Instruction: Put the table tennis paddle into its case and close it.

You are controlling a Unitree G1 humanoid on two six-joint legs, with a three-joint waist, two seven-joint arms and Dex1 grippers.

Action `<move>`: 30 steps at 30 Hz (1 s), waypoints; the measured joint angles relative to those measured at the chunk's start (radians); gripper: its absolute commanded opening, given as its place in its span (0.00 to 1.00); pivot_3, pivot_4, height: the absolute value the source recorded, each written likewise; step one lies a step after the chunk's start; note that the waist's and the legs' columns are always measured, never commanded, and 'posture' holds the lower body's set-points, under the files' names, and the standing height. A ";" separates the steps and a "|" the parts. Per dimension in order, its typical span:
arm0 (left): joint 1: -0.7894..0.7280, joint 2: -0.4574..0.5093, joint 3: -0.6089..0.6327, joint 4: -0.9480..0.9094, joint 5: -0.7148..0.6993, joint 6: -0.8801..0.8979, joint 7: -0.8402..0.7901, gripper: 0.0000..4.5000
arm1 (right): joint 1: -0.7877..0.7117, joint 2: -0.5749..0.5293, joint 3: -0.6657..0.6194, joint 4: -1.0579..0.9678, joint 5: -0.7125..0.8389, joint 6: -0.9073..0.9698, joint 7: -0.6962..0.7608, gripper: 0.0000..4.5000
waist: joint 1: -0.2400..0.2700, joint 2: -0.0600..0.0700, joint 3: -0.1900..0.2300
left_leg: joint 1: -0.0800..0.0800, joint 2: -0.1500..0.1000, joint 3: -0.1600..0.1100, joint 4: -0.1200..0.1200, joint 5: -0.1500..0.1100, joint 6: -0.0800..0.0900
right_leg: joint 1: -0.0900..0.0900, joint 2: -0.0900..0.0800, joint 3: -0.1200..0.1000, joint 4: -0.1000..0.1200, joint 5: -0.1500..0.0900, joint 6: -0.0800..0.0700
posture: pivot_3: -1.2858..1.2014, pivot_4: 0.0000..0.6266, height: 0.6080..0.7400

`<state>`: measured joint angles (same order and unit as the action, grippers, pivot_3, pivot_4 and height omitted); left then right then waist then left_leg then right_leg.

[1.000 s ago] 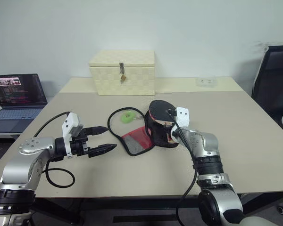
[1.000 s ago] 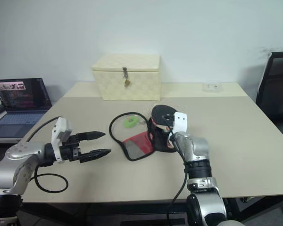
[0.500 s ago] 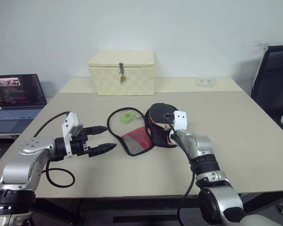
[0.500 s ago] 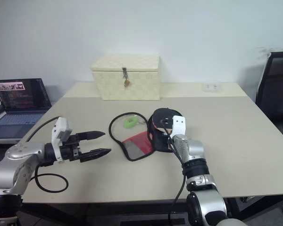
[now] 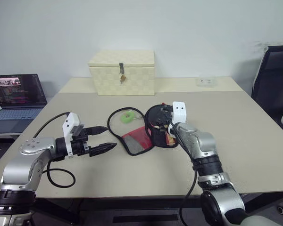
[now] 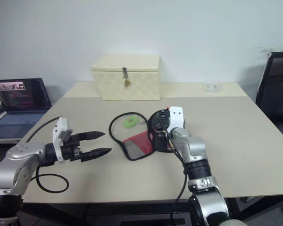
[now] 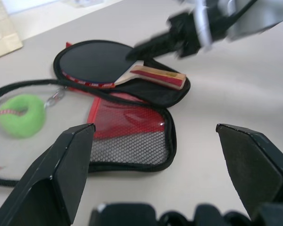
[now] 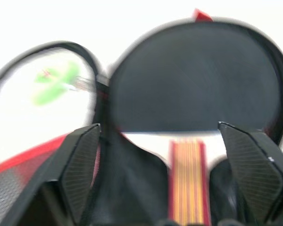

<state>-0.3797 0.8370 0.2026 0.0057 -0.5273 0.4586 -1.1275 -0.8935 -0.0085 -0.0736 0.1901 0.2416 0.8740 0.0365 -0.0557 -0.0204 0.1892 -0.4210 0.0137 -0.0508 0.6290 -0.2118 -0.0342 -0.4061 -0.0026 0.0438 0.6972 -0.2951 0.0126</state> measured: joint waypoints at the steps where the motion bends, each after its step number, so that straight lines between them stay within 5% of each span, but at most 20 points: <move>1: 0.004 0.001 0.000 0.002 0.002 0.003 0.006 1.00 | 0.009 -0.031 -0.001 -0.046 0.024 0.029 0.039 0.96 | 0.000 0.000 0.000 | 0.000 0.000 0.000 0.000 0.000 0.000 | 0.000 0.000 0.000 0.000 0.000 0.000 | 0.52 0.24 1.00; 7: -0.024 -0.002 -0.011 0.162 0.096 -0.062 0.062 1.00 | 0.088 -0.284 -0.065 -0.311 0.251 0.143 0.351 0.96 | 0.004 0.000 0.000 | 0.000 0.000 0.001 0.000 0.000 0.000 | 0.001 0.000 -0.001 -0.001 0.000 0.000 | 0.52 0.24 1.00; 9: -0.038 -0.003 -0.022 0.211 0.120 -0.093 0.058 0.91 | 0.121 -0.381 -0.049 -0.378 0.292 0.151 0.459 0.97 | 0.004 0.000 0.000 | 0.000 0.000 0.001 0.000 0.000 0.000 | 0.001 0.000 -0.001 -0.001 0.000 0.000 | 0.52 0.24 1.00; 14: -0.118 -0.011 -0.069 0.374 0.201 -0.175 0.065 0.55 | 0.179 -0.528 -0.001 -0.470 0.366 0.151 0.646 0.97 | -0.003 0.000 0.000 | 0.001 0.000 0.002 0.000 0.000 0.000 | 0.001 0.001 0.000 0.000 0.000 0.000 | 0.52 0.24 1.00; 21: -0.275 -0.080 -0.135 0.695 0.319 -0.293 0.105 0.01 | 0.220 -0.611 0.032 -0.510 0.371 0.118 0.729 0.97 | 0.006 -0.001 0.000 | 0.000 -0.001 0.001 0.001 0.000 0.000 | 0.001 0.002 -0.001 0.000 0.000 0.000 | 0.52 0.24 1.00; 30: -0.465 -0.188 -0.178 0.989 0.440 -0.439 0.203 0.01 | 0.247 -0.624 0.052 -0.522 0.369 0.094 0.724 0.97 | 0.014 -0.001 0.000 | -0.001 -0.002 0.000 0.002 0.000 0.000 | 0.001 0.002 -0.002 0.000 0.000 0.001 | 0.52 0.24 1.00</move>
<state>-0.8448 0.6491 0.0247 0.9950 -0.0874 0.0197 -0.9247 -0.6470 -0.6327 -0.0214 -0.3322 0.6107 0.9684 0.7606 -0.0419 -0.0219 0.1887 -0.4219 0.0117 -0.0507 0.6307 -0.2119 -0.0340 -0.4050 -0.0010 0.0414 0.6972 -0.2956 0.0134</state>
